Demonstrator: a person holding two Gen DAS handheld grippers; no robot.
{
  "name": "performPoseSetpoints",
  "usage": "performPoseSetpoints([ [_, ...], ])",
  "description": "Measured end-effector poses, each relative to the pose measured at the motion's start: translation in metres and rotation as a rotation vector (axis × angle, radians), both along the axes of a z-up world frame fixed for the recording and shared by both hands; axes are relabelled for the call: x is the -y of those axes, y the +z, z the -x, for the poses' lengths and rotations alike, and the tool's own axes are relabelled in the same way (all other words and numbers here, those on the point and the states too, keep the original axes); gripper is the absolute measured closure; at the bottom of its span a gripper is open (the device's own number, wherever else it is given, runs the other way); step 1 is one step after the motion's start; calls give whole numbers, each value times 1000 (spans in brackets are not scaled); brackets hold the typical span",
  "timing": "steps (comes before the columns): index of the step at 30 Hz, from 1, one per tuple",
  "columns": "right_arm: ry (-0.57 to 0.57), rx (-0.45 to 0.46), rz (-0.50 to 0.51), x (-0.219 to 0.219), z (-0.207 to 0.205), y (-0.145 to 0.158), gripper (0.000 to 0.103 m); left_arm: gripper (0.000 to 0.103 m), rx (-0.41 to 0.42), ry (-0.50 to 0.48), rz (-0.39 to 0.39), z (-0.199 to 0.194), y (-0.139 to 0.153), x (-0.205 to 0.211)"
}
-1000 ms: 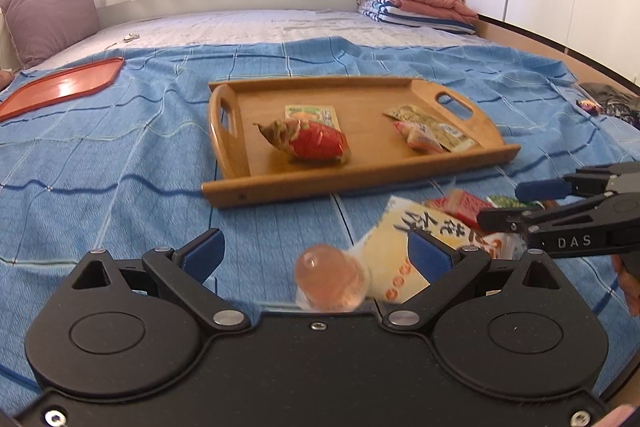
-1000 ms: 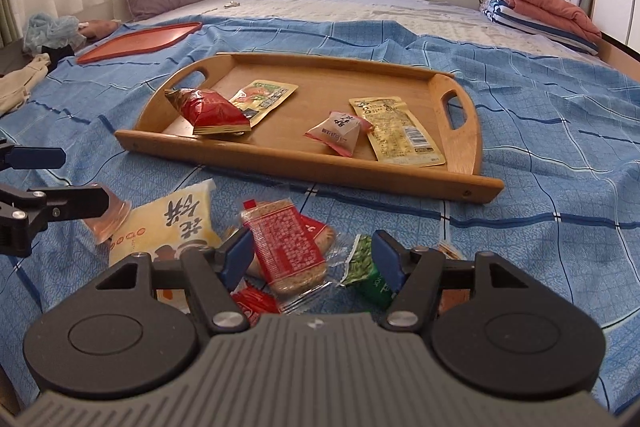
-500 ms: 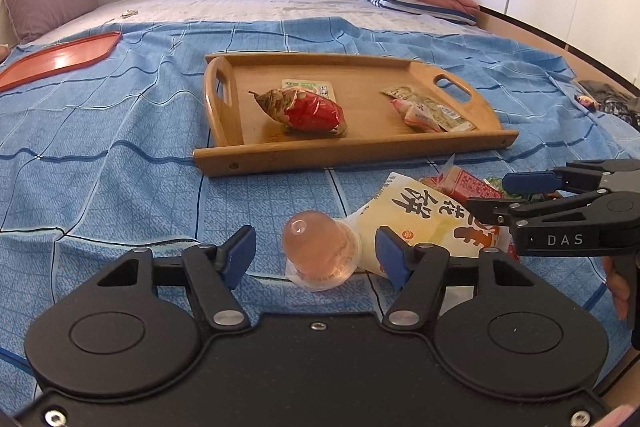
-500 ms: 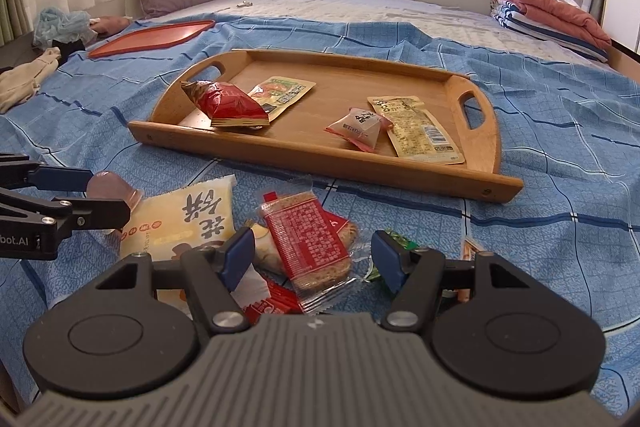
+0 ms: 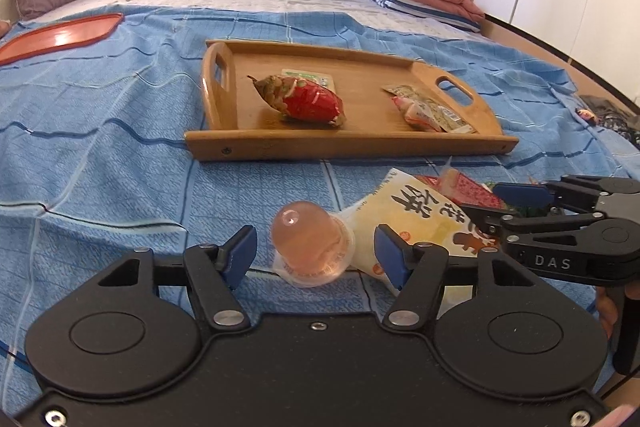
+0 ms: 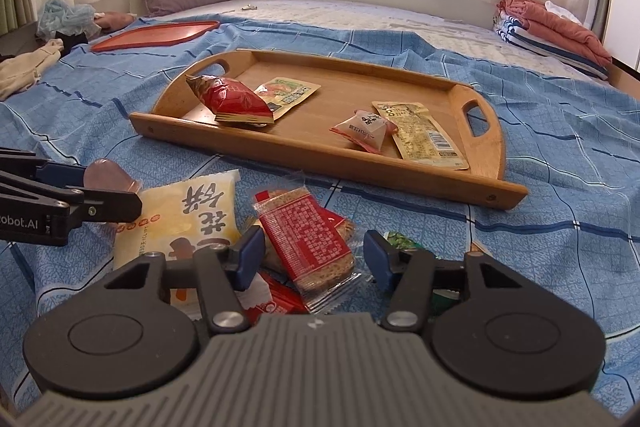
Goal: Organize snacks
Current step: 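Grasp the pink jelly cup with the left tool while the right tool grasps the red biscuit pack, then carry the jelly cup and biscuit pack over the wooden tray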
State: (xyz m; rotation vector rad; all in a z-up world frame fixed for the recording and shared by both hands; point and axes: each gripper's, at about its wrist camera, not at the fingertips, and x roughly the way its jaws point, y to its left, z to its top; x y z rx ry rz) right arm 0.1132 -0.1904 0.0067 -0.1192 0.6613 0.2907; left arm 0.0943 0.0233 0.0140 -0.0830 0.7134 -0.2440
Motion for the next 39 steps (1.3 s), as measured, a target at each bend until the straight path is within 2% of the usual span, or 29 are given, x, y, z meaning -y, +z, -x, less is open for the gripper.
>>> performPoseSetpoints([
  [3, 4, 7, -10, 0, 2, 0, 43, 41, -3, 8, 23, 1, -1, -1],
  [6, 6, 19, -14, -1, 5, 0, 52, 52, -10, -1, 58, 1, -1, -3],
  [8, 9, 40, -20, -2, 9, 1, 57, 62, -6, 1, 52, 2, 0, -3],
  [11, 13, 76, -12, -6, 15, 3, 65, 70, 3, 20, 57, 4, 2, -5],
  [16, 19, 134, 23, -13, 24, 7, 65, 70, 17, 29, 23, 6, 4, -4],
  [22, -1, 150, -1, -10, 25, 16, 65, 70, 49, 28, 10, 8, 15, -3],
  [29, -54, 176, -42, 1, 14, 33, 65, 70, 101, 18, 24, -2, 48, -7],
  [39, -179, 154, -123, 28, -39, 61, 65, 70, 184, 49, 32, -52, 100, -16],
])
